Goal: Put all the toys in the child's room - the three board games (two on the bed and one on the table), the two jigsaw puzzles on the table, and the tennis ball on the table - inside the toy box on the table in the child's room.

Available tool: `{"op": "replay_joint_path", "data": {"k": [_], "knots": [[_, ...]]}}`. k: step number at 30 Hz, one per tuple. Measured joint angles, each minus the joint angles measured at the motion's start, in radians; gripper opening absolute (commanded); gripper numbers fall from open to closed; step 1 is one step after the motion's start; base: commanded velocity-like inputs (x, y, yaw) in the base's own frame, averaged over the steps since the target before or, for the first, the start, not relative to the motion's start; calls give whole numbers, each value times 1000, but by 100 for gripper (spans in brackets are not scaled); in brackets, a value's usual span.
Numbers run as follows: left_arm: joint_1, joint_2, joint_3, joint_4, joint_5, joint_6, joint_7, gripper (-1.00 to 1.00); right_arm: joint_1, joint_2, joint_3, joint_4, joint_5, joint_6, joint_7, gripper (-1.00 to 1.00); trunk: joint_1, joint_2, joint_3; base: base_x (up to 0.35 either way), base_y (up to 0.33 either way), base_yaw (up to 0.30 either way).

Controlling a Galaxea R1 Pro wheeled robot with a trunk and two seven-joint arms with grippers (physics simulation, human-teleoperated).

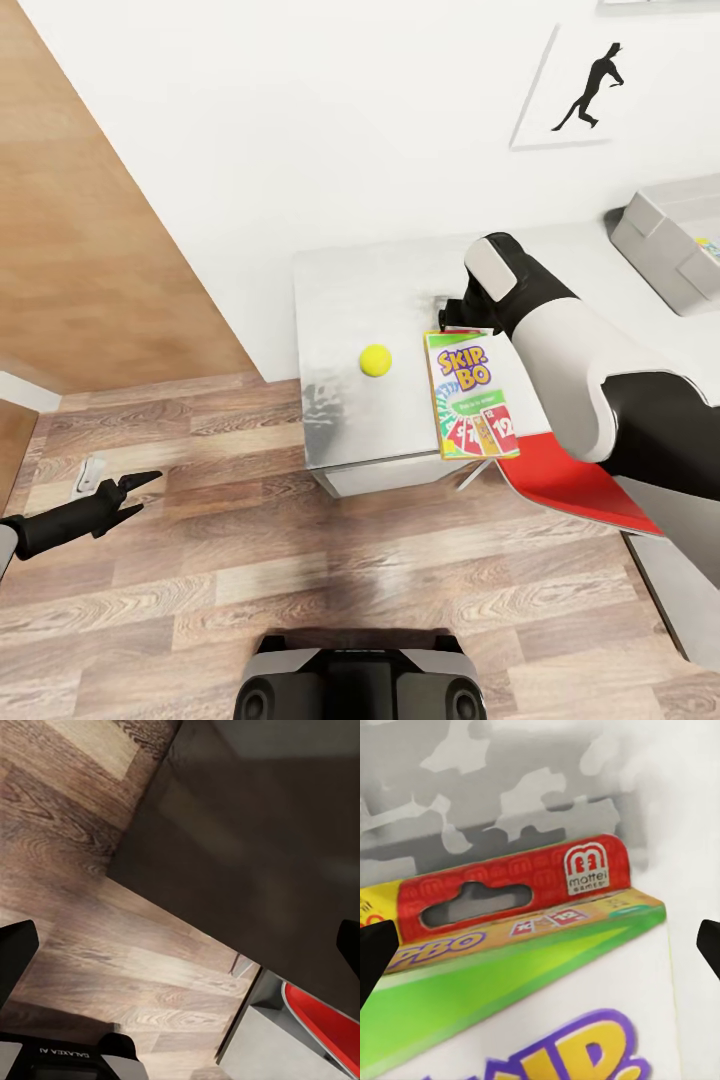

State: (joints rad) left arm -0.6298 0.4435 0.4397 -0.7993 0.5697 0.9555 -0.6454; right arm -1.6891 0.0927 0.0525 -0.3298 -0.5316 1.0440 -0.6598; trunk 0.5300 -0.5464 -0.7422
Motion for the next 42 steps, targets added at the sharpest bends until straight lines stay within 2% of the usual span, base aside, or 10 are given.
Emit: {"op": "replay_joint_path", "data": {"k": [7,13,16,42], "knots": [[0,0,0,0,0,0,0,100,0,0,-6,1,-7,-6,1,100,0,0,0,-45,0,0],[0,5,1,0,0,0,0,100,0,-4,-84,5,-17,-8,-1,100,0,0,0,-81,0,0],[0,7,2,0,0,0,0,100,1,-6,-102,5,-20,-8,-1,100,0,0,0,-97,0,0],[0,11,3,0,0,0,-3,100,1,-10,-115,3,-18,-11,-2,100,0,0,0,-104,0,0]]}}
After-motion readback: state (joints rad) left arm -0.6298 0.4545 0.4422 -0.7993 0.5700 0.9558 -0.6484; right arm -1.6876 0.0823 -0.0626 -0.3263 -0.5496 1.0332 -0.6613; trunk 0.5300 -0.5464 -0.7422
